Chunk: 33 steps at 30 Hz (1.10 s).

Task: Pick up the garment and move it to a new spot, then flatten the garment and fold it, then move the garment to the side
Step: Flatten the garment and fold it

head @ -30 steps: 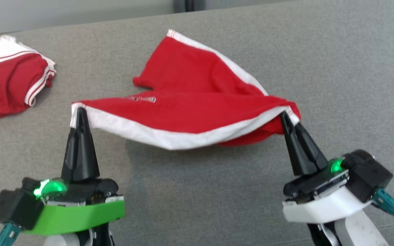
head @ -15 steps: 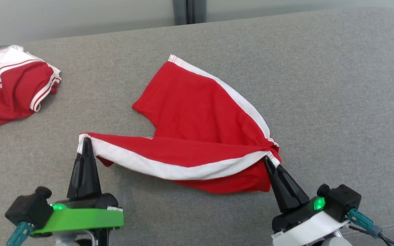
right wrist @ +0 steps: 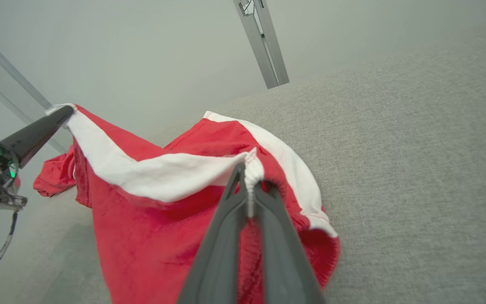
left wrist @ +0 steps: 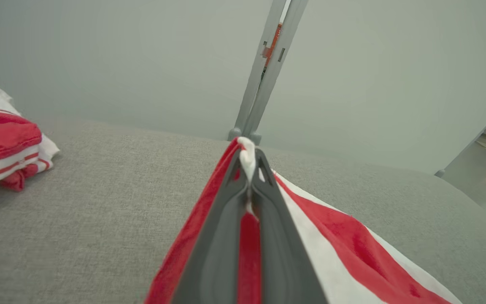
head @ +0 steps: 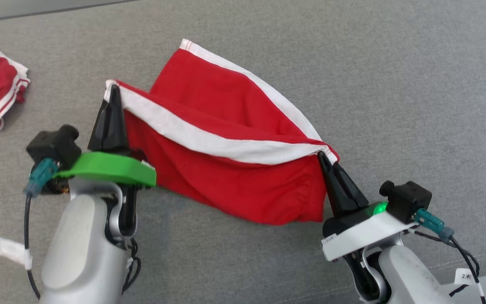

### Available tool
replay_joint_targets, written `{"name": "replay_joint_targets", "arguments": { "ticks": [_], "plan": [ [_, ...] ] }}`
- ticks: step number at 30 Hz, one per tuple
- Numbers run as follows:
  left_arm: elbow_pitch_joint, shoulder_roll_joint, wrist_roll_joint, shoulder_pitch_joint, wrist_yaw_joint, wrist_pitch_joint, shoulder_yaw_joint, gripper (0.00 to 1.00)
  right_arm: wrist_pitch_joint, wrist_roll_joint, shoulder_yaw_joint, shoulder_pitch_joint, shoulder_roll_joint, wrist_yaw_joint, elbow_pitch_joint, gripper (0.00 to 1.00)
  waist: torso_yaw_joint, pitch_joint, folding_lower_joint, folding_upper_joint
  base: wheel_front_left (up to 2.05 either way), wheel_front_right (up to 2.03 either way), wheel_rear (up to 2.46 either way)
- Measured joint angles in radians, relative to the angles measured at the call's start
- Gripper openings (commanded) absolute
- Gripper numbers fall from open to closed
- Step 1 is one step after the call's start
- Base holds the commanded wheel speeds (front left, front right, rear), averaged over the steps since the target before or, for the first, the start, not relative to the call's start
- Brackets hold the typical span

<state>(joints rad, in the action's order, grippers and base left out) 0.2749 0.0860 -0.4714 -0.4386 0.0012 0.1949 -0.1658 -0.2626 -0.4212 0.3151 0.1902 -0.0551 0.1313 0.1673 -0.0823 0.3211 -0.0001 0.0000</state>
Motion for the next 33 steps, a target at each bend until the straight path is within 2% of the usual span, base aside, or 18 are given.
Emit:
{"name": "replay_joint_targets", "arguments": {
  "ticks": [7,13,24,30,31,32,33],
  "plan": [
    [0.229,-0.009,0.038,-0.239,0.016,0.008,-0.029,0.00,0.000,-0.060,-0.002,0.074,0.004,0.000,0.021,0.00,-0.049,0.080,0.0000,0.0000,0.00,0.00,0.00],
    [0.390,-0.014,0.052,-0.373,0.025,0.023,-0.040,0.00,0.000,-0.092,0.021,0.110,0.005,0.000,0.021,0.00,-0.087,0.138,0.0001,0.0000,0.00,0.00,0.00],
    [0.582,-0.023,0.060,-0.490,0.053,0.059,-0.038,0.00,0.000,-0.114,0.044,0.124,0.005,0.000,0.027,0.00,-0.137,0.169,0.0001,0.0000,0.00,0.00,0.00],
    [0.637,-0.026,0.061,-0.529,0.054,0.063,-0.032,0.00,0.000,-0.114,0.059,0.125,0.005,0.000,0.029,0.00,-0.145,0.160,0.0001,0.0000,0.00,0.00,0.00],
    [0.645,-0.026,0.066,-0.531,0.054,0.064,-0.035,0.14,0.000,-0.114,0.060,0.125,0.005,0.000,0.030,0.00,-0.146,0.158,0.0001,0.0000,0.00,0.00,0.00],
    [0.650,-0.026,0.071,-0.532,0.051,0.066,-0.036,0.33,0.000,-0.114,0.058,0.125,0.005,0.000,0.026,0.19,-0.147,0.157,0.0000,0.0000,0.00,0.00,0.00],
    [0.652,-0.026,0.074,-0.534,0.050,0.066,-0.036,0.91,0.000,-0.114,0.055,0.125,0.005,0.000,0.021,1.00,-0.148,0.155,0.0001,0.0000,0.00,0.00,0.00]
  ]
}}
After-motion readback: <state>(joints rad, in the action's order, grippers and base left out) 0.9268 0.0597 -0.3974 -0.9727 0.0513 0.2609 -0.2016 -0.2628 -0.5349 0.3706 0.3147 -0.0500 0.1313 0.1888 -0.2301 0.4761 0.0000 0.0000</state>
